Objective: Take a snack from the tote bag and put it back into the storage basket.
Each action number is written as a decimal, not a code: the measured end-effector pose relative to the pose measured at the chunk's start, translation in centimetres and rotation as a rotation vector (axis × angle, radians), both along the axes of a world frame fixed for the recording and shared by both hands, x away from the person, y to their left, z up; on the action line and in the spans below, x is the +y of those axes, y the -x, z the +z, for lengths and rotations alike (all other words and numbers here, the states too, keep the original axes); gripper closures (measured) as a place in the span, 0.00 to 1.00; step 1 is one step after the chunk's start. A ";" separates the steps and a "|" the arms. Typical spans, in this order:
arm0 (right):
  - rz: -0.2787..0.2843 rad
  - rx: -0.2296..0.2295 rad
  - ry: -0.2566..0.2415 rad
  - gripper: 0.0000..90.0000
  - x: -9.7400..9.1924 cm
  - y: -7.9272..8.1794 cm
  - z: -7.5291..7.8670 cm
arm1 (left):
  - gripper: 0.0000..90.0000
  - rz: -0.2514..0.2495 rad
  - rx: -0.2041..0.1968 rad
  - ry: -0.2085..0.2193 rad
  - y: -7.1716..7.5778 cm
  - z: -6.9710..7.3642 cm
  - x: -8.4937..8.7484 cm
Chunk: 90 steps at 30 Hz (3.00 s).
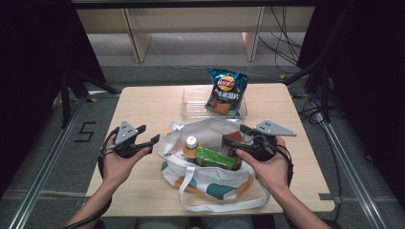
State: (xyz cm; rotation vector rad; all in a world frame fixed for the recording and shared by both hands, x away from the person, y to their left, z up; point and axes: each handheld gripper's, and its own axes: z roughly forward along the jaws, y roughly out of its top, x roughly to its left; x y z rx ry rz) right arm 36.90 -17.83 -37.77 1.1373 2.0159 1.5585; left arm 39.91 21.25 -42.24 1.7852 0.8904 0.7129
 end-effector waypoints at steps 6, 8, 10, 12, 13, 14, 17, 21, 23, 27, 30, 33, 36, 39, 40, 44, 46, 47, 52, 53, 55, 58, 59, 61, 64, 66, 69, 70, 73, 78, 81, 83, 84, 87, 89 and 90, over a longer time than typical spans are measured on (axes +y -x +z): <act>0.004 0.015 0.017 0.25 0.3 -0.1 -0.6 | 0.39 0.004 0.007 0.002 0.1 -0.1 0.0; 0.006 0.003 0.026 0.25 0.3 -0.1 -0.9 | 0.39 0.005 0.009 0.003 0.1 -0.1 0.0; 0.004 0.013 0.024 0.24 0.4 -0.1 -1.1 | 0.39 0.005 0.008 0.003 0.1 -0.1 0.0; 0.003 0.021 0.018 0.24 0.4 -0.1 -1.3 | 0.39 0.004 0.008 0.004 0.1 -0.1 0.0; 0.002 0.023 0.036 0.24 0.4 -0.1 -1.4 | 0.39 0.002 0.008 0.002 0.0 -0.1 0.0; 0.008 0.024 0.028 0.23 0.5 -0.2 -1.6 | 0.39 0.002 0.008 0.002 0.0 -0.1 -0.1; 0.000 0.031 0.033 0.22 0.6 -0.2 -1.9 | 0.39 0.002 0.009 0.000 0.0 -0.1 -0.1; 0.008 0.015 0.055 0.21 0.8 -0.1 -2.2 | 0.39 -0.006 0.005 0.005 -0.1 -0.2 -0.1; -0.012 0.048 0.048 0.21 1.1 0.2 -2.3 | 0.39 -0.002 0.008 0.001 0.0 -0.1 -0.2; 0.015 0.019 0.078 0.21 0.8 -0.2 -2.5 | 0.39 -0.003 0.007 0.002 -0.1 -0.1 -0.2; 0.007 0.034 0.077 0.21 0.9 -0.1 -2.6 | 0.39 -0.005 0.005 -0.003 -0.1 -0.1 -0.2; 0.000 0.043 0.092 0.22 0.9 -0.1 -2.8 | 0.39 -0.004 0.006 -0.002 -0.1 -0.1 -0.2; -0.003 0.018 0.091 0.24 0.8 -0.2 -2.8 | 0.39 -0.009 0.002 0.003 -0.1 -0.1 -0.2; -0.010 0.029 0.079 0.26 0.8 0.0 -2.8 | 0.39 -0.008 0.002 0.004 -0.1 -0.1 -0.2; -0.018 0.038 0.087 0.28 0.8 0.0 -2.7 | 0.39 -0.009 0.002 0.003 -0.1 -0.1 -0.2; -0.010 0.012 0.091 0.36 0.6 -0.1 -2.6 | 0.39 -0.001 0.007 0.000 0.0 -0.1 -0.2; -0.018 0.007 0.080 0.40 0.5 0.1 -2.5 | 0.39 -0.001 0.006 -0.001 0.0 -0.1 -0.1; -0.007 -0.001 0.093 0.40 0.3 0.0 -2.5 | 0.39 -0.001 0.006 -0.002 0.0 -0.1 -0.1; -0.019 0.010 0.076 0.41 0.2 0.0 -2.5 | 0.39 0.000 0.006 -0.001 0.0 -0.1 -0.2; -0.025 0.007 0.083 0.41 0.2 0.0 -2.5 | 0.39 -0.001 0.006 -0.001 0.0 -0.1 -0.2; -0.027 0.009 0.076 0.42 0.3 0.2 -2.5 | 0.39 0.000 0.007 0.000 0.0 -0.1 -0.2; -0.023 -0.010 0.096 0.43 0.1 0.1 -2.4 | 0.39 0.001 0.006 -0.001 0.0 -0.1 -0.1; -0.018 -0.026 0.112 0.43 0.0 0.0 -2.4 | 0.39 0.001 0.006 -0.002 0.0 -0.1 -0.1; -0.025 -0.025 0.100 0.43 -0.2 0.0 -2.3 | 0.39 0.001 0.006 -0.001 0.0 -0.1 -0.1; -0.032 -0.021 0.086 0.43 -0.5 -0.1 -2.1 | 0.39 0.002 0.006 -0.001 0.0 -0.1 -0.1; -0.039 -0.030 0.087 0.43 -0.6 0.0 -1.9 | 0.39 0.002 0.006 0.000 0.0 0.0 -0.1; -0.045 -0.048 0.082 0.43 -0.9 0.0 -1.3 | 0.39 0.003 0.004 0.000 0.0 0.0 -0.1; -0.048 -0.030 0.058 0.43 -0.8 0.0 -1.2 | 0.39 0.003 0.004 0.001 0.0 0.0 -0.1; -0.055 -0.044 0.054 0.43 -1.0 0.0 -0.6 | 0.39 0.003 0.001 0.001 0.0 0.0 -0.1; -0.047 -0.081 0.048 0.43 -1.4 -0.2 0.4 | 0.39 0.004 0.002 0.001 0.0 0.0 -0.2; -0.068 -0.086 0.034 0.44 -1.5 -0.2 0.9 | 0.39 0.004 0.001 0.002 0.0 0.0 -0.2; -0.080 -0.078 0.025 0.43 -1.6 -0.1 1.3 | 0.39 0.006 0.001 0.005 -0.1 0.0 -0.2; -0.071 -0.096 0.035 0.44 -1.7 -0.3 1.4 | 0.39 0.006 0.001 0.005 -0.1 0.0 -0.2; -0.076 -0.105 0.027 0.44 -1.8 -0.5 1.9 | 0.39 0.002 -0.001 0.002 -0.1 0.0 -0.2; -0.089 -0.103 0.025 0.44 -1.8 -0.4 2.2 | 0.39 0.003 0.000 0.002 -0.1 0.0 -0.2; -0.085 -0.121 0.023 0.44 -1.9 -0.6 2.4 | 0.39 0.002 -0.001 0.002 -0.1 0.0 -0.2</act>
